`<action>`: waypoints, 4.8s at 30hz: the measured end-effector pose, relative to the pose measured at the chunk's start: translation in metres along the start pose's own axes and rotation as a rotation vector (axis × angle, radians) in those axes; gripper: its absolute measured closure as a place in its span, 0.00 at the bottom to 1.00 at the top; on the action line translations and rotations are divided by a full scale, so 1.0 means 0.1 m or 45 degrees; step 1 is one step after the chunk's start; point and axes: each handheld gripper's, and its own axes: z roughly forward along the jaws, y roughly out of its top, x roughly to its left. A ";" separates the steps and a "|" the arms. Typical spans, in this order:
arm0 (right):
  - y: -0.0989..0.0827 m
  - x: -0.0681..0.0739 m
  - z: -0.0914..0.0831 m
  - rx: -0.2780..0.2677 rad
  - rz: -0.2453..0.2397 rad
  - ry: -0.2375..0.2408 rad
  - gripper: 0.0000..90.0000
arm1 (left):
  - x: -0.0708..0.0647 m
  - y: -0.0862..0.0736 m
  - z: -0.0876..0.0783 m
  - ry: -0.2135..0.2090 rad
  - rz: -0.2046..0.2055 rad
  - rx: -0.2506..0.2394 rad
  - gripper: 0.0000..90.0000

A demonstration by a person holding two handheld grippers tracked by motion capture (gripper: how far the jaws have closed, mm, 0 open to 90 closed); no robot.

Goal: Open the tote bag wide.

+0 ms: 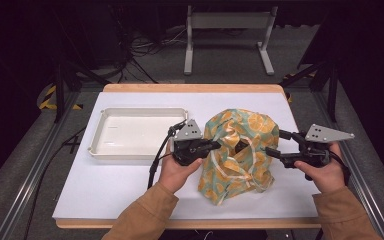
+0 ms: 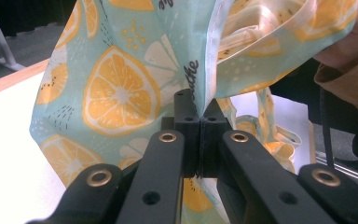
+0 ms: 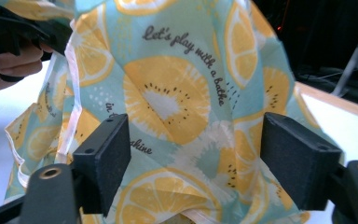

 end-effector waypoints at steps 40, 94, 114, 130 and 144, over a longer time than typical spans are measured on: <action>0.23 -0.22 -0.21 -0.100 0.024 0.007 1.00 | 0.07 0.09 -0.08 0.018 0.024 0.001 0.99; 0.34 -0.91 -0.23 -0.185 0.293 -0.140 1.00 | 0.79 0.35 0.10 0.229 -0.121 0.029 0.99; 0.08 -1.10 0.07 -0.046 0.355 -0.198 1.00 | 0.86 0.20 0.32 0.291 -0.132 0.155 0.99; -0.23 -1.12 0.24 0.103 0.375 -0.230 1.00 | 0.89 -0.05 0.48 0.314 -0.186 0.300 0.99; -0.46 -1.11 0.38 0.232 0.388 -0.249 1.00 | 0.91 -0.19 0.58 0.339 -0.185 0.402 0.99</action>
